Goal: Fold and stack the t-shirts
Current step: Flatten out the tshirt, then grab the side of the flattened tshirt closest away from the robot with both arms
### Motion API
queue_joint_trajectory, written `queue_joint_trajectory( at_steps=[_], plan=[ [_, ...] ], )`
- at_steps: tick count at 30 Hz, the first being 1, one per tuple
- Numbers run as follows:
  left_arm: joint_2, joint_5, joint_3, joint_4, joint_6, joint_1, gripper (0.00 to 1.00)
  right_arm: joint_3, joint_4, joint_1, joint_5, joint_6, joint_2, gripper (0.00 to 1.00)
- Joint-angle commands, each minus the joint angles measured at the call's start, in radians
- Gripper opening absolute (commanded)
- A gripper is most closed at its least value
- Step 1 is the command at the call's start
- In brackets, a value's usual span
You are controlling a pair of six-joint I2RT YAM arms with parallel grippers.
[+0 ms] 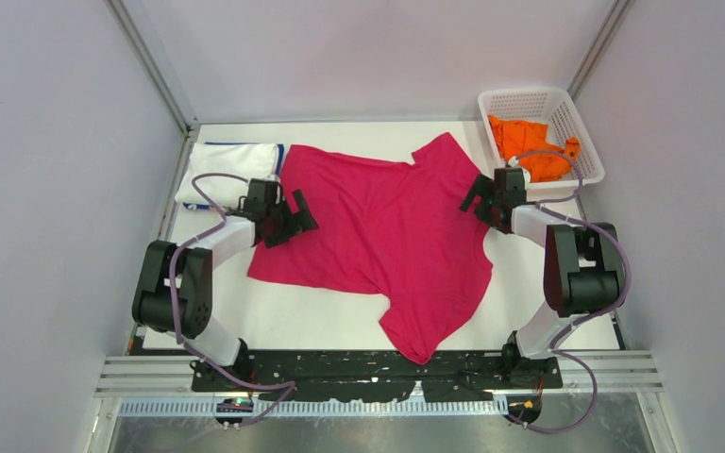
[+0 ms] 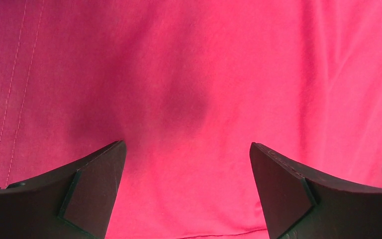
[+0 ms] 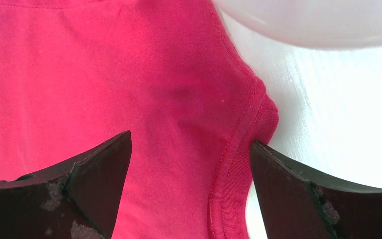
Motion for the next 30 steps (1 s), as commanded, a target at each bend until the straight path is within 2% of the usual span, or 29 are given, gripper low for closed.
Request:
queue_joint_trajectory(
  at_steps=[1, 8, 16, 20, 21, 25, 30],
  plan=[
    [-0.052, 0.010, -0.027, 0.029, -0.013, 0.008, 1.00, 0.025, -0.053, -0.007, 0.020, -0.004, -0.019, 0.95],
    [-0.219, -0.063, -0.088, -0.044, -0.040, 0.009, 1.00, 0.061, -0.163, 0.023, -0.009, -0.086, -0.156, 0.95],
    [-0.529, -0.391, -0.254, -0.336, -0.175, 0.014, 1.00, -0.024, -0.303, 0.124, 0.038, -0.160, -0.407, 0.95],
    [-0.637, -0.441, -0.350, -0.395, -0.201, 0.056, 0.98, -0.081, -0.305, 0.141, 0.005, -0.147, -0.494, 0.96],
    [-0.644, -0.438, -0.368, -0.391, -0.204, 0.069, 0.96, -0.090, -0.307, 0.144, 0.001, -0.148, -0.505, 0.95],
    [-0.627, -0.424, -0.406, -0.324, -0.235, 0.101, 0.74, -0.099, -0.328, 0.165, 0.006, -0.161, -0.536, 0.96],
    [-0.569, -0.408, -0.432, -0.167, -0.275, 0.108, 0.63, -0.114, -0.350, 0.219, 0.036, -0.171, -0.546, 0.95]
  ],
)
